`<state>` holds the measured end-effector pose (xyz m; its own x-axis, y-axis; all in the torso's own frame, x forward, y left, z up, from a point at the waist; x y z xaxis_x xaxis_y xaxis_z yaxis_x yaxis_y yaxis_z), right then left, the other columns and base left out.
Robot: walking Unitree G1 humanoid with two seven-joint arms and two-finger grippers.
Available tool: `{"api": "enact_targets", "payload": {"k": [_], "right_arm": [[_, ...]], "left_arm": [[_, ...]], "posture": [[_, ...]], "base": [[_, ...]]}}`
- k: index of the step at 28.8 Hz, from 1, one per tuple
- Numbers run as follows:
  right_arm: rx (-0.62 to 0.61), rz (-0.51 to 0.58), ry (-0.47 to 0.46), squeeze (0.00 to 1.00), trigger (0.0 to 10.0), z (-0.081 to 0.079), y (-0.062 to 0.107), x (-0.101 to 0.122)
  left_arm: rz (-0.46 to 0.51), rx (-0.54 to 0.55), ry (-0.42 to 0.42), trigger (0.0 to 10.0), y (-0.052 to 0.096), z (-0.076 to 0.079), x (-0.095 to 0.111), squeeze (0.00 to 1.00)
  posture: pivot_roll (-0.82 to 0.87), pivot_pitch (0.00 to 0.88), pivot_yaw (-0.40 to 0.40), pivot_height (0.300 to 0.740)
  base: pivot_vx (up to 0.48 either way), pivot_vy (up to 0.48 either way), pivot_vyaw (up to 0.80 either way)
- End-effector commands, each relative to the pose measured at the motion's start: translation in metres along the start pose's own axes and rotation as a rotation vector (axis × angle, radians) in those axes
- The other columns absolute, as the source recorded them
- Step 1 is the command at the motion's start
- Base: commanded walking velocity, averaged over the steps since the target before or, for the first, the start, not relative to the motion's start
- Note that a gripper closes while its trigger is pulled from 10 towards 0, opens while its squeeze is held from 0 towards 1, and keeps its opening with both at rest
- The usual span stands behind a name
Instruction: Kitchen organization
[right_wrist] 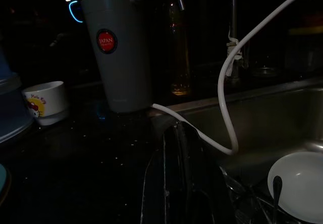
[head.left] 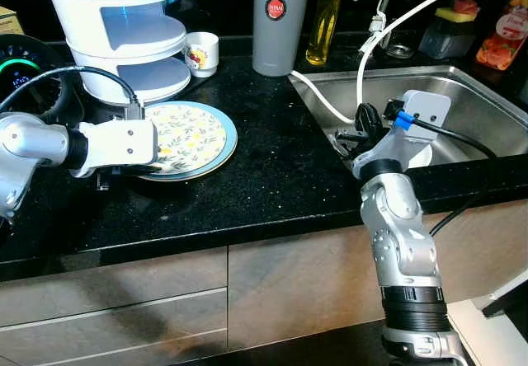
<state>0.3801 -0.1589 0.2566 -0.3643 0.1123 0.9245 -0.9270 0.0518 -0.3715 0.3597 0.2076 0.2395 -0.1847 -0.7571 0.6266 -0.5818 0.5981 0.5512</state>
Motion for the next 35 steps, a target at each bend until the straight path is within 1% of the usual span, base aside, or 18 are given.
{"api": "enact_targets", "payload": {"k": [1,5,11,16,17,18,19,20,21,22,25,26,27,29,30,33,34,35], "right_arm": [[-0.012,0.002,-0.002,0.0,10.0,0.003,0.001,0.001],[-0.005,0.001,-0.005,0.0,10.0,0.0,0.0,0.0],[-0.003,0.002,-0.006,0.0,10.0,0.0,-0.001,0.0],[-0.005,0.001,-0.006,0.0,10.0,0.0,0.0,0.0],[-0.005,0.001,-0.006,0.0,10.0,0.0,0.0,0.0],[-0.005,0.001,-0.006,0.0,10.0,0.0,0.0,0.0],[-0.005,0.001,-0.007,0.0,10.0,0.0,0.0,0.0],[-0.005,0.001,-0.007,0.0,10.0,0.0,0.0,0.0],[-0.006,0.002,-0.007,0.0,10.0,0.0,0.0,0.0],[-0.007,0.001,-0.006,0.0,10.0,0.001,0.0,0.0],[-0.007,0.001,-0.004,0.0,10.0,0.001,0.0,0.0],[-0.008,0.001,-0.003,0.0,10.0,0.001,0.0,0.0],[-0.008,0.001,-0.003,0.0,10.0,0.001,0.0,0.0],[-0.007,0.0,-0.003,0.0,10.0,0.002,0.0,0.0],[-0.007,0.0,-0.003,0.0,10.0,0.002,0.0,0.0],[-0.002,-0.001,-0.007,0.0,10.0,0.0,-0.001,-0.001],[-0.002,-0.001,-0.007,0.0,10.0,0.0,-0.001,-0.001],[0.003,0.001,-0.01,0.0,10.0,-0.002,-0.002,0.0]], "left_arm": [[-0.028,-0.053,-0.01,10.0,0.005,0.006,-0.005,0.0],[-0.074,-0.081,-0.044,10.0,0.007,0.009,-0.014,0.0],[-0.088,-0.089,-0.052,10.0,0.008,0.009,-0.015,0.0],[-0.117,-0.064,-0.07,10.0,0.003,0.008,-0.022,0.0],[-0.135,-0.046,-0.091,9.3,0.0,0.007,-0.025,0.0],[-0.154,-0.021,-0.11,9.3,-0.004,0.004,-0.028,0.0],[-0.156,0.013,-0.128,7.5,-0.008,0.001,-0.029,0.0],[-0.156,0.013,-0.128,7.5,-0.008,0.001,-0.029,0.0],[-0.15,0.035,-0.135,6.8,-0.011,-0.001,-0.029,0.0],[-0.127,0.042,-0.135,0.0,-0.013,-0.001,-0.026,0.0],[-0.09,0.043,-0.131,0.0,-0.014,0.0,-0.019,0.0],[-0.052,0.038,-0.135,0.0,-0.013,0.001,-0.011,0.0],[-0.052,0.038,-0.135,0.0,-0.013,0.001,-0.011,0.0],[0.004,0.043,-0.144,0.0,-0.012,0.0,0.001,0.0],[0.004,0.043,-0.144,0.0,-0.012,0.0,0.001,0.0],[0.102,0.087,-0.166,0.0,-0.012,-0.006,0.022,0.0],[0.102,0.087,-0.166,0.0,-0.012,-0.006,0.022,0.0],[0.129,0.107,-0.188,0.0,-0.013,-0.008,0.029,0.0]], "posture": [[0.13,0.025,0.0,0.74],[0.14,0.021,-0.001,0.74],[0.13,0.022,-0.002,0.74],[0.13,0.022,-0.002,0.74],[0.13,0.022,-0.002,0.74],[0.13,0.022,-0.002,0.74],[0.13,0.022,-0.002,0.74],[0.13,0.022,-0.002,0.74],[0.13,0.022,-0.002,0.74],[0.13,0.025,-0.004,0.74],[0.13,0.025,-0.004,0.74],[0.13,0.027,-0.007,0.74],[0.13,0.027,-0.007,0.74],[0.14,0.027,-0.008,0.74],[0.14,0.027,-0.008,0.74],[0.15,0.025,-0.012,0.74],[0.15,0.025,-0.012,0.74],[0.15,0.025,-0.012,0.74]], "base": [[0.0,0.0,0.0],[0.0,0.0,0.0],[0.0,0.0,0.0],[0.0,0.0,0.0],[0.0,0.0,0.0],[0.0,0.0,0.0],[0.0,0.0,0.0],[0.0,0.0,0.0],[0.0,0.0,0.0],[0.0,0.0,0.0],[0.0,0.0,0.0],[0.0,0.0,0.0],[0.0,0.0,0.0],[0.0,0.0,0.0],[0.0,0.0,0.0],[0.0,0.0,0.0],[0.0,0.0,0.0],[0.0,0.0,0.0]]}}
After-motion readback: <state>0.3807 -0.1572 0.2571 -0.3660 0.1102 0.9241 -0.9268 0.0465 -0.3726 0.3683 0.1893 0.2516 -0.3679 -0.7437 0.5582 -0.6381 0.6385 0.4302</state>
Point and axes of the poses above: a point about 5 cm out from each wrist's last joint towards the gripper, its own y axis pointing back from the gripper into the wrist, its own x axis along the axis of the wrist's last joint, z = x × y, the point moved 5 cm from there along -y, pointing out of the wrist towards the gripper, and after that the axes turned 15 degrees about y, right-handed, at the moved point
